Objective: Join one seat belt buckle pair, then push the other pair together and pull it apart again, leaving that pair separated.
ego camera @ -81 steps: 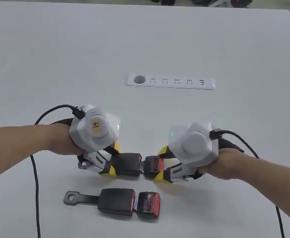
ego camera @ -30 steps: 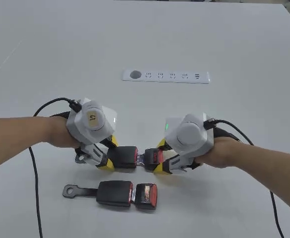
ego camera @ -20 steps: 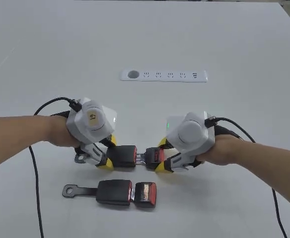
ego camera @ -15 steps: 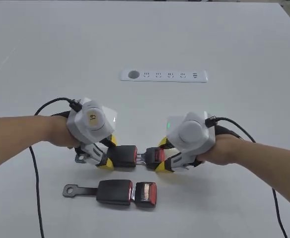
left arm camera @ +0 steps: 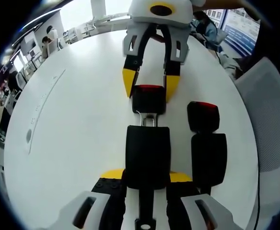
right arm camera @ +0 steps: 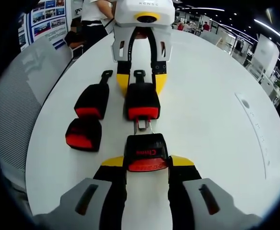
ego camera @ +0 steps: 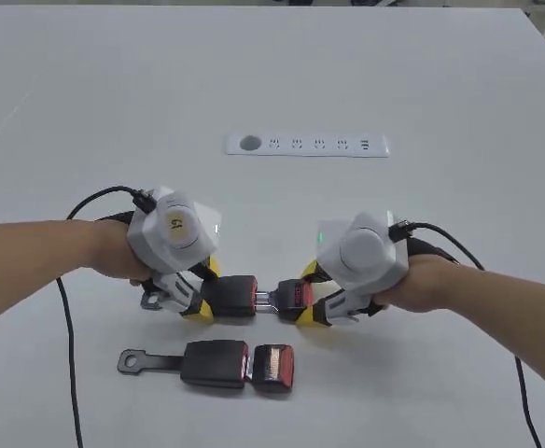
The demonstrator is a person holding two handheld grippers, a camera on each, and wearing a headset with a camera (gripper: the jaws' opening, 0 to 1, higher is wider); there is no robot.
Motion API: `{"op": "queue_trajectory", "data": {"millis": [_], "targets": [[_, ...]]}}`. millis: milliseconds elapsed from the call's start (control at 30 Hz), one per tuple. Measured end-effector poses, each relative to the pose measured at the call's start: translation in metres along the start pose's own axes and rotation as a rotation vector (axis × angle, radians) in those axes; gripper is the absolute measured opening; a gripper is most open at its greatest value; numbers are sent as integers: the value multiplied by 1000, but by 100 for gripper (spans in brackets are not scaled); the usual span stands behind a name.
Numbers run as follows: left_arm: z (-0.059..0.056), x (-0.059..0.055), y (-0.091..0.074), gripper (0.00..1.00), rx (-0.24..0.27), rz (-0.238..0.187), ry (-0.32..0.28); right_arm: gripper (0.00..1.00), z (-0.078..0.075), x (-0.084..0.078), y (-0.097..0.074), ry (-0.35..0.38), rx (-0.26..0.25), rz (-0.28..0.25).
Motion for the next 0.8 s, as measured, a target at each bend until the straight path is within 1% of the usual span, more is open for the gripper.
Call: {"op": "queue_trajectory", "data": {"millis": [167,267,400,800], "targets": [[1,-2,1,32,3,-4,-5,31,3,-3,-4,9,-6,1],[2,-2,1,32,3,-2,-2,31,1,-6,-6,10,-5,3],[0,0,0,32,2,3,3,31,1,-11,-9,12,-4,10],[-1,0,0,32,3,15,11,31,3,-25,-22,23,-5,25]]}}
Point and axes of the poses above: the centre of the closed fingertips' face, and the gripper's own axes: y roughly forward along the fingers, z roughly to its left, x roughly out of its top, the point moved 6 cm from there along -y, roughly backward along the fingers, and after that the axes turned 12 degrees about x, right-handed, at the moved point
